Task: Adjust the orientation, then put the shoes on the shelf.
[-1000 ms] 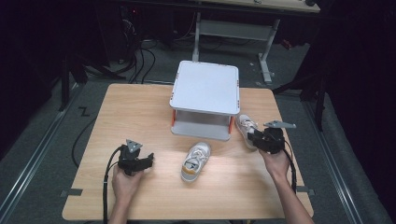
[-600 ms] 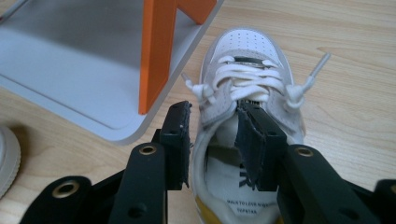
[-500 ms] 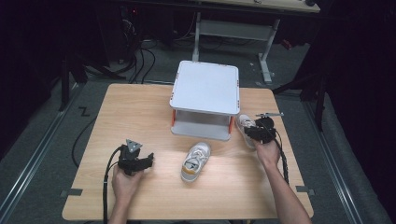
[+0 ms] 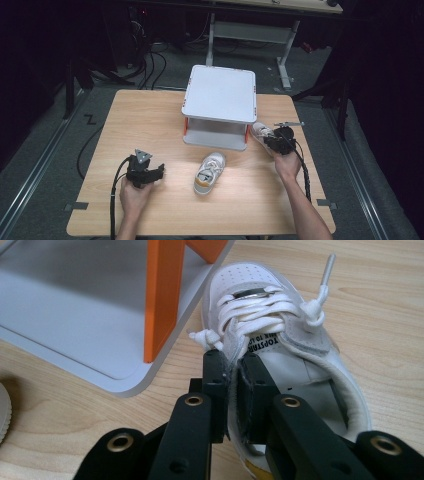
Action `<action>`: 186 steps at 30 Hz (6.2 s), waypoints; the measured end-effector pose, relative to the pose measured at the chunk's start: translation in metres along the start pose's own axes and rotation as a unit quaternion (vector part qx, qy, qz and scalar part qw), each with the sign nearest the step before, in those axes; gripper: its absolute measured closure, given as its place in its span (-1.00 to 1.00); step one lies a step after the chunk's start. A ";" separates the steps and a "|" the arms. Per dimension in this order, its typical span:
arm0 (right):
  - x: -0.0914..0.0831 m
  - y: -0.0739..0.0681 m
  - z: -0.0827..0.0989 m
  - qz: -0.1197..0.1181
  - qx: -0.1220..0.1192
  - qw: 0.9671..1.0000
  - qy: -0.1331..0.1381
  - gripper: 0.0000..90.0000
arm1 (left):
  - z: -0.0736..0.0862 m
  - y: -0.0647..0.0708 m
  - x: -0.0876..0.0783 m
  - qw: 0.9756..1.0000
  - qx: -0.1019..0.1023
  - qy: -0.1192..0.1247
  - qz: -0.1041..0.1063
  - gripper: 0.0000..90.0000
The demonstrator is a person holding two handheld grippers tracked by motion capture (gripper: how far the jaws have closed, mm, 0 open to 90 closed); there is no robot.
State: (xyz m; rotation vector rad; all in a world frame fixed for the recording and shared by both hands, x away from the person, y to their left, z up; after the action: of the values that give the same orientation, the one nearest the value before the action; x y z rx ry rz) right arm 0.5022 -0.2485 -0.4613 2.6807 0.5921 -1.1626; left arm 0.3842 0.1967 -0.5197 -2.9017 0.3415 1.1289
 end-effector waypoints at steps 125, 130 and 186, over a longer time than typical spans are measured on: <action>-0.028 0.006 0.107 0.054 -0.009 0.998 0.034 -0.12 | -0.032 0.171 -0.051 0.979 0.091 -0.037 0.180 -0.26; -0.028 0.006 0.107 0.054 -0.010 0.998 0.034 -0.12 | -0.029 0.187 -0.042 0.978 0.094 -0.059 0.178 -0.27; -0.028 0.006 0.107 0.056 -0.012 0.998 0.034 -0.12 | -0.038 0.217 -0.014 0.985 0.055 -0.081 0.144 0.67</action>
State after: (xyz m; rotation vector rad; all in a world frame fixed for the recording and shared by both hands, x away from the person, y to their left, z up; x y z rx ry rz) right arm 0.4161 -0.2936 -0.5146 2.7048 0.4569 -1.0328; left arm 0.3550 -0.0157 -0.4671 -2.7028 0.8106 1.3243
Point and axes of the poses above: each handheld gripper's, and its own axes: x roughly forward along the jaws, z roughly out of its underside, y roughly to its right, the point moved 2 cm from there along x, roughly forward along the jaws, and after that the axes turned 5 degrees about -x, right-handed, at the moved point
